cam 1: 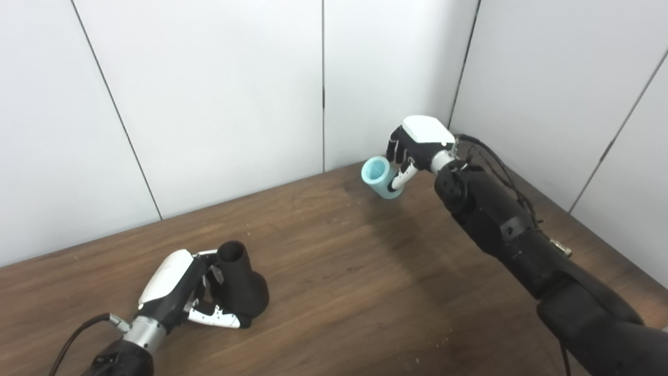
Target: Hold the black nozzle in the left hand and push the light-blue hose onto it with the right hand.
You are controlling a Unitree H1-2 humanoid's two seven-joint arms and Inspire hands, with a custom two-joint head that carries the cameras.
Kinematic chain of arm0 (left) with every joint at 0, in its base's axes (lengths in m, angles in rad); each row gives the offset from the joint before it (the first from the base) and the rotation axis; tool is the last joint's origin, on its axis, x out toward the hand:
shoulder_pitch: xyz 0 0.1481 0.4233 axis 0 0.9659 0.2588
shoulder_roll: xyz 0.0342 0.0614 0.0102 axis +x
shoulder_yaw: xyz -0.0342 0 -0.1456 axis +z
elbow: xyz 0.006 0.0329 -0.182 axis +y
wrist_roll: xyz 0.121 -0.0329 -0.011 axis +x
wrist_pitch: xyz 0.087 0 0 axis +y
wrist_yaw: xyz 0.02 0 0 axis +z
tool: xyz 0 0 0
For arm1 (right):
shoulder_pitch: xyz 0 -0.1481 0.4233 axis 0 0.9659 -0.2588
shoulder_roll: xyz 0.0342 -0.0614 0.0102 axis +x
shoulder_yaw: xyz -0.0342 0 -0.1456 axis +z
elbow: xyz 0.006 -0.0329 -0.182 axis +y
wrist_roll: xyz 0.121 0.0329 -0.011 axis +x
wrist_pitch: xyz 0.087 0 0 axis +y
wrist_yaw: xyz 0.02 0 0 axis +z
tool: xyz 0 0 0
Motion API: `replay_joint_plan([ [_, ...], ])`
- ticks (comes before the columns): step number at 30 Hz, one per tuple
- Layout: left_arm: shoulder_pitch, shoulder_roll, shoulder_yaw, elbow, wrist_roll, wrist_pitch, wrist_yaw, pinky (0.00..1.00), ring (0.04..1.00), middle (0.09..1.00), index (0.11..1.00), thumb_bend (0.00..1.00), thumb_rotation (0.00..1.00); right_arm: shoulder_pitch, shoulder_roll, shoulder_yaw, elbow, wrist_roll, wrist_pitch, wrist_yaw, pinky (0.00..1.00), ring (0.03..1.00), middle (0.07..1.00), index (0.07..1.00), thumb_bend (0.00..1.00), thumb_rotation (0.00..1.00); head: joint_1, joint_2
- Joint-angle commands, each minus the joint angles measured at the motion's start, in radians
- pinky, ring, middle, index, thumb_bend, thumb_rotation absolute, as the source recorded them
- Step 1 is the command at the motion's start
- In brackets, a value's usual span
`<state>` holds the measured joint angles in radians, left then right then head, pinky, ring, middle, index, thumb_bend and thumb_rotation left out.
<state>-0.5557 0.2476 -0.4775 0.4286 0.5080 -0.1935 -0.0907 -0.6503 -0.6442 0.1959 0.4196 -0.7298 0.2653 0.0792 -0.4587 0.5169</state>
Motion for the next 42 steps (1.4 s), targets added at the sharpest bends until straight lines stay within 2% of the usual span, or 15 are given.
replay_joint_plan([
  [1,0.066,0.069,-0.021,0.071,0.053,0.081,-0.082,0.38,0.468,0.453,0.492,0.53,0.00,-0.056,-0.023,-0.011,-0.029,-0.003,-0.003,-0.016,0.44,0.460,0.499,0.467,0.52,0.00,0.000,0.000],
  [6,0.068,0.069,-0.020,0.069,0.051,0.083,-0.082,0.43,0.497,0.477,0.485,0.53,0.00,-0.057,-0.021,-0.011,-0.023,-0.002,0.000,-0.013,0.43,0.457,0.497,0.471,0.52,0.00,0.001,0.004],
  [11,0.071,0.071,-0.022,0.063,0.056,0.089,-0.084,0.39,0.456,0.446,0.493,0.53,0.00,-0.053,-0.018,-0.010,-0.033,0.001,0.014,0.006,0.42,0.447,0.499,0.476,0.52,0.00,-0.001,0.009],
  [17,0.070,0.075,-0.021,0.061,0.057,0.092,-0.086,0.38,0.462,0.440,0.494,0.53,0.00,-0.050,-0.019,-0.004,-0.035,-0.006,0.032,0.029,0.42,0.448,0.500,0.475,0.52,0.00,0.001,0.011],
  [23,0.071,0.082,-0.019,0.058,0.057,0.094,-0.088,0.38,0.459,0.447,0.493,0.53,0.00,-0.037,-0.017,0.012,-0.036,-0.009,0.064,0.062,0.43,0.454,0.498,0.473,0.52,0.00,0.002,0.016],
  [30,0.075,0.090,-0.016,0.053,0.055,0.091,-0.090,0.41,0.472,0.441,0.493,0.53,0.00,-0.030,-0.019,0.039,-0.046,-0.026,0.133,0.116,0.47,0.491,0.483,0.460,0.52,0.00,0.000,0.021],
  [37,0.078,0.090,-0.016,0.045,0.055,0.098,-0.094,0.41,0.469,0.442,0.493,0.53,0.00,-0.034,-0.025,0.049,-0.038,-0.027,0.148,0.115,0.46,0.490,0.489,0.457,0.52,0.00,-0.003,0.024],
  [39,0.078,0.088,-0.019,0.044,0.058,0.100,-0.095,0.38,0.433,0.431,0.492,0.53,0.00,-0.033,-0.026,0.049,-0.030,-0.026,0.144,0.109,0.46,0.489,0.490,0.457,0.52,0.00,-0.003,0.024],
  [42,0.078,0.088,-0.020,0.040,0.059,0.103,-0.098,0.34,0.399,0.467,0.483,0.53,0.00,-0.031,-0.027,0.049,-0.029,-0.025,0.143,0.108,0.46,0.494,0.493,0.454,0.52,0.00,-0.003,0.024],
])
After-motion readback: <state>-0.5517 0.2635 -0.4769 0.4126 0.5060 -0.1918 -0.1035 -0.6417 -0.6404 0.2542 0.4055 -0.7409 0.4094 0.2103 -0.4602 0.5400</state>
